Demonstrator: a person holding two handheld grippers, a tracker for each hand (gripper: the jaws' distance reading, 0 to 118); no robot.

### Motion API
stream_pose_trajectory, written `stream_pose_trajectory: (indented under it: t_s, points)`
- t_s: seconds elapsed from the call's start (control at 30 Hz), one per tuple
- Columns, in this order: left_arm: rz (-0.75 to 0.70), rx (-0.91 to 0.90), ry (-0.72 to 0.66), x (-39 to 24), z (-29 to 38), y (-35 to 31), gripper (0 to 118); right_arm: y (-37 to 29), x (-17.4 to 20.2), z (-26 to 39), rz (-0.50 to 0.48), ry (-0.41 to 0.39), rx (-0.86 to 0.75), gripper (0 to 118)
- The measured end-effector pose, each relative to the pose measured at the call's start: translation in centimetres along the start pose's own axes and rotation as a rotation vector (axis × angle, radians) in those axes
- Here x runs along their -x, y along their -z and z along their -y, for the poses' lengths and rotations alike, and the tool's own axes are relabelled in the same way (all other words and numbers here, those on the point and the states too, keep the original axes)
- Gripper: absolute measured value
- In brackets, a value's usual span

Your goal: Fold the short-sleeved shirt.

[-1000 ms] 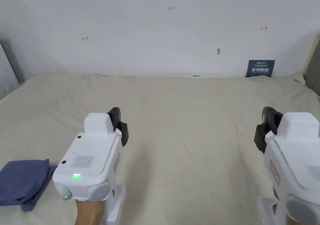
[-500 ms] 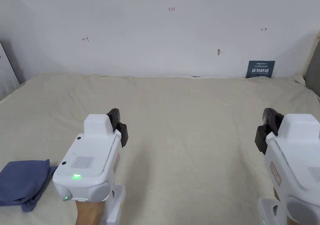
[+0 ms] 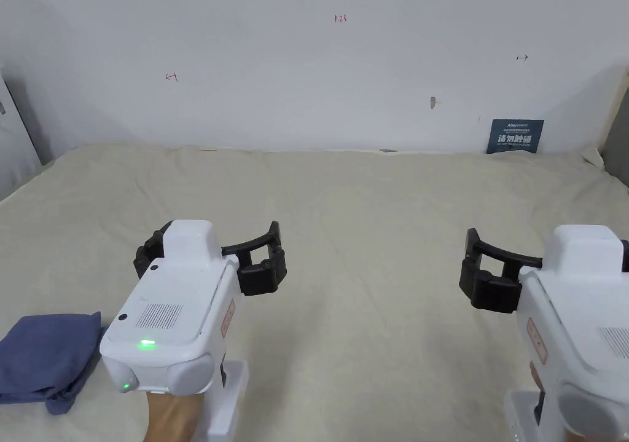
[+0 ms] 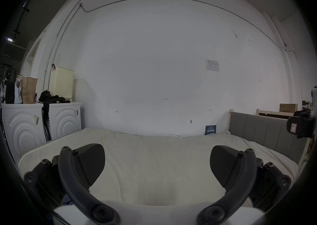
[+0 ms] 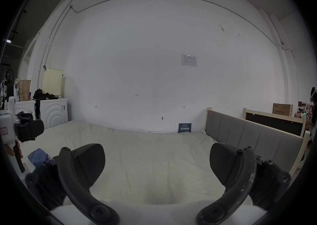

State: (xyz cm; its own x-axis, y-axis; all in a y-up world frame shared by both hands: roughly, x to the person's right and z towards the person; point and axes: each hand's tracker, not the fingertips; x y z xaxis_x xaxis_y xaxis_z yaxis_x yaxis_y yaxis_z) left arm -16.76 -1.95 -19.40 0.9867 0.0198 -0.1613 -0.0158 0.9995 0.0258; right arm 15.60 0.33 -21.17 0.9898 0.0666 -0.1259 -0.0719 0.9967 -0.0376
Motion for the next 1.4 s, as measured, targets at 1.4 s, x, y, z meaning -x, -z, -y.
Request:
stream_pose_trajectory:
  t_s: [1.4]
  points:
    - [-0.01,-0.021,-0.002,0.38,-0.13,-0.22,118,-0.68,0.18,-0.7,-0.012,0.005,-0.011,118]
